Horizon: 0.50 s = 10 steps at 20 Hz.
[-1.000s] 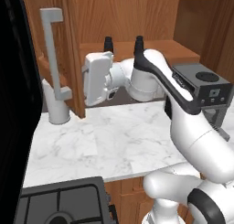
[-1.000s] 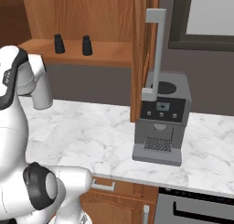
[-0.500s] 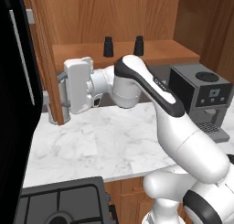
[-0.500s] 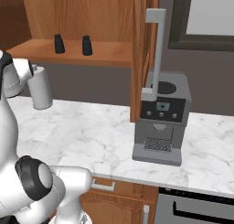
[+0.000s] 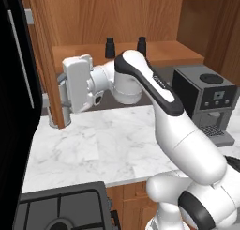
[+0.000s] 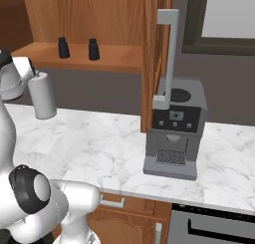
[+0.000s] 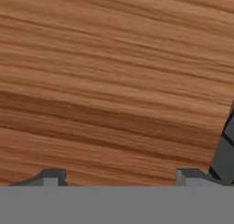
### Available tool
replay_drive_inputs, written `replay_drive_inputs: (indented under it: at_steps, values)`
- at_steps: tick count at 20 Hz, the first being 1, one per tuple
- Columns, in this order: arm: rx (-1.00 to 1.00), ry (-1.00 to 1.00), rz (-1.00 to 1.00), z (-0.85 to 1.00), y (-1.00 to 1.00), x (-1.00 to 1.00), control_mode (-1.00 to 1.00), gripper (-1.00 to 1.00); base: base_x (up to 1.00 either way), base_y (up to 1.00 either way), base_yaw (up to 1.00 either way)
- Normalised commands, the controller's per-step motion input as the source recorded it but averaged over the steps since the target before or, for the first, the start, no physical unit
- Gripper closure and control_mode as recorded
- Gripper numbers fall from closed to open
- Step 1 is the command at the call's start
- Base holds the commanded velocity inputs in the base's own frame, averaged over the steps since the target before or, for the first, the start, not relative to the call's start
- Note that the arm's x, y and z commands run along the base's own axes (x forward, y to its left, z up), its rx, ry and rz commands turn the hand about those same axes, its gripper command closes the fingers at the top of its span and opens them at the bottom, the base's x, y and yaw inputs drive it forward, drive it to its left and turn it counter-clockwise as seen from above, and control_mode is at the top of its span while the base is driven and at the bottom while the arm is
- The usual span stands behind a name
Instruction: Move the shaker and shaker from the cabinet to the dining counter.
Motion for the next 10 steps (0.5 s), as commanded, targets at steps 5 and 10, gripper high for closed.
replay_drive_inputs:
  at_steps: [5,10]
  values:
    - [-0.09,0.03,-0.01,-0.02,0.16,0.01,-1.00,-1.00,0.00,0.00,0.00]
    - [-0.14,-0.04,-0.14,0.00,-0.39,-0.06,-1.00,-1.00,0.00,0.00,0.00]
